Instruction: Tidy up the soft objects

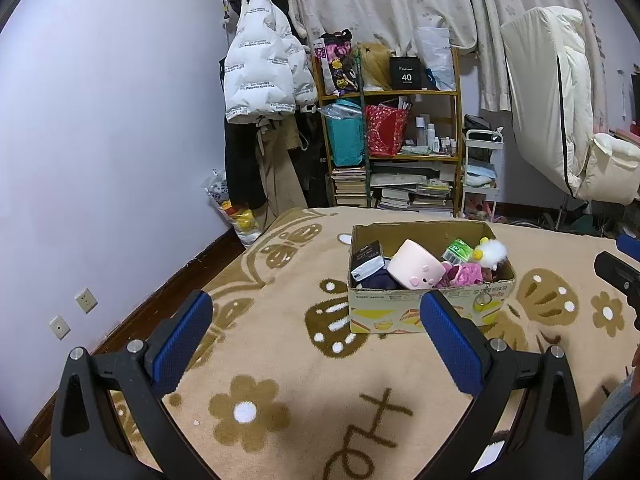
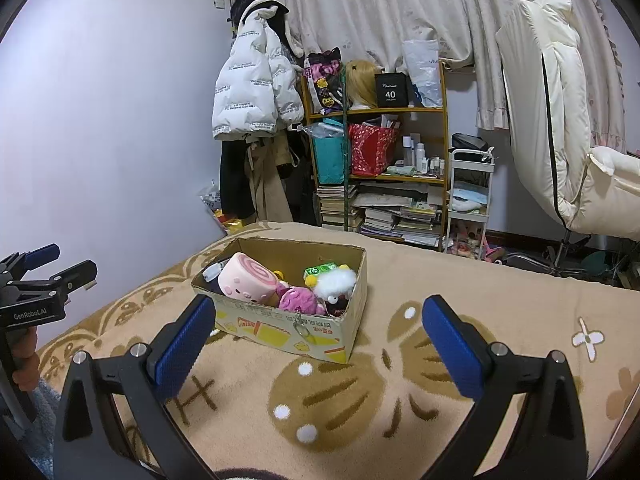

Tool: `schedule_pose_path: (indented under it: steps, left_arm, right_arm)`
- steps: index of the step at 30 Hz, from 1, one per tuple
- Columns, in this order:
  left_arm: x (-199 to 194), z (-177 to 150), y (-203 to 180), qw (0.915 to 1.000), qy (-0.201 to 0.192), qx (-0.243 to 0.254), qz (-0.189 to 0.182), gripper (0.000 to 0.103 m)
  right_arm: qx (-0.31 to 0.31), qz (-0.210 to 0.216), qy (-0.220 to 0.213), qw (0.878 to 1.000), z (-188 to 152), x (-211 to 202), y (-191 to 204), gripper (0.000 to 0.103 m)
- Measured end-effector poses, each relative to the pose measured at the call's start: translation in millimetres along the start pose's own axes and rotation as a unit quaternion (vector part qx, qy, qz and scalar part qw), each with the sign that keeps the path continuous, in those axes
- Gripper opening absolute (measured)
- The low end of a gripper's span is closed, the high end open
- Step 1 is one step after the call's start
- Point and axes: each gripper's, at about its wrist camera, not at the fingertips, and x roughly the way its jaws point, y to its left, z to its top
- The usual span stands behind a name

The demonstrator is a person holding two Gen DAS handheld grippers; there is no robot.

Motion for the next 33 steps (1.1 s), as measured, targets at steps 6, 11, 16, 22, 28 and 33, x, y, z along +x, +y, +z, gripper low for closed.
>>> schedule_pose_path:
  steps: [6, 11, 16, 22, 28, 33]
  left_arm:
    - [0.0, -0.1, 0.1, 1.0000, 0.001, 0.000, 0.000, 0.102]
    - [0.1, 0.3, 2.6, 1.0000, -0.003, -0.001, 0.004, 0.102]
    - [1.7, 0.5, 3.6, 1.0000, 0.001, -0.002, -0.002, 0.102]
    - [2.0, 0.8, 3.7, 1.0000, -0.001, -0.003, 0.002, 0.102]
    - [2.6, 1.1, 5.4, 1.0000, 0.000, -0.005, 0.001, 0.102]
    - [2.6, 0.8, 5.2, 1.0000, 0.001, -0.003, 0.000, 0.102]
  right_arm:
    - [-0.001, 0.001, 0.000, 1.000, 0.5, -0.4, -0.5, 0.103]
    - [-0.002, 0.000, 0.001, 1.000, 0.2, -0.5, -0.4, 0.103]
    - [-0.001, 0.000, 0.000, 1.000, 1.5, -0.5, 0.8, 0.103]
    - [-0.002, 0.000, 0.000, 1.000, 2.0, -0.6, 1.6, 0.103]
    - [-0.002, 0.001, 0.001, 1.000, 2.5, -0.9, 0.3, 0.103]
    - [-0.003, 0.001, 0.002, 1.000, 2.5, -1.0, -0.3, 0.103]
